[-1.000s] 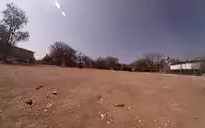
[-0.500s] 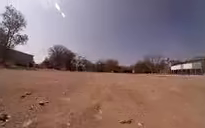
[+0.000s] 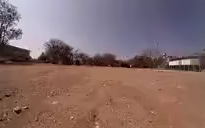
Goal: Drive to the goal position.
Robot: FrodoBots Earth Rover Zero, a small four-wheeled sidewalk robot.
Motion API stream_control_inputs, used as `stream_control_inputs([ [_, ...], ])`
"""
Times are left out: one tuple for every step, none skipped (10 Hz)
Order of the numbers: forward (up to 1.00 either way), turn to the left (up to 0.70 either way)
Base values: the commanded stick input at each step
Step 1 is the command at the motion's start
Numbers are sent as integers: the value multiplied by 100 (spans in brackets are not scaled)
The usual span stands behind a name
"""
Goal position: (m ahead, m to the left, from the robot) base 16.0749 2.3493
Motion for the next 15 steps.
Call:
stream_control_inputs([
  [100, -40],
  [100, -18],
  [100, -10],
  [100, -3],
  [100, 0],
  [100, 0],
  [100, 0],
  [100, 0],
  [100, 0],
  [100, 0],
  [100, 0],
  [100, 0],
  [100, 0],
  [100, 0],
  [100, 0],
])
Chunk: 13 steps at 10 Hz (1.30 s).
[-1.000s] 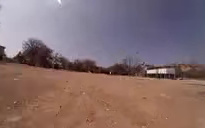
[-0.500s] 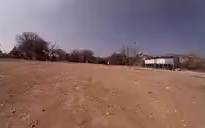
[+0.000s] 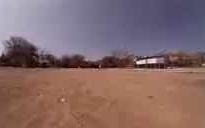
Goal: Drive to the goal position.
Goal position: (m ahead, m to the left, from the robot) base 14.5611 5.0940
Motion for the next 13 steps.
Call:
stream_control_inputs([
  [100, 0],
  [100, 0],
  [100, 0],
  [100, 0],
  [100, 0],
  [100, 0],
  [100, 0],
  [100, 0],
  [100, 0],
  [100, 0],
  [100, 0],
  [100, 0],
  [100, 0],
])
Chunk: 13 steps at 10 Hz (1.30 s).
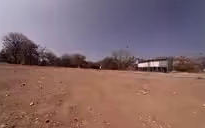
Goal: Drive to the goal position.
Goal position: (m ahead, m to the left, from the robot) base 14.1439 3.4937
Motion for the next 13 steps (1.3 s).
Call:
stream_control_inputs([
  [100, 0],
  [100, 0],
  [100, 2],
  [100, 3],
  [100, 7],
  [100, 14],
  [100, 3],
  [100, 0],
  [100, 0],
  [100, 0],
  [100, 2],
  [100, 0],
  [100, 0],
])
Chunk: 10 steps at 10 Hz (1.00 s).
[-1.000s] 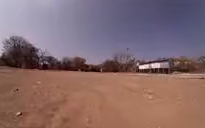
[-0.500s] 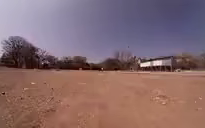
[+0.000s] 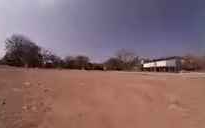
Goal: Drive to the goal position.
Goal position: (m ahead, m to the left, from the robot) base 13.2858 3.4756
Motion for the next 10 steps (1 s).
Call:
stream_control_inputs([
  [100, 0],
  [100, 0],
  [100, 0],
  [100, 0],
  [100, 0],
  [100, 0],
  [100, 0],
  [100, 0],
  [100, 0],
  [100, 0],
])
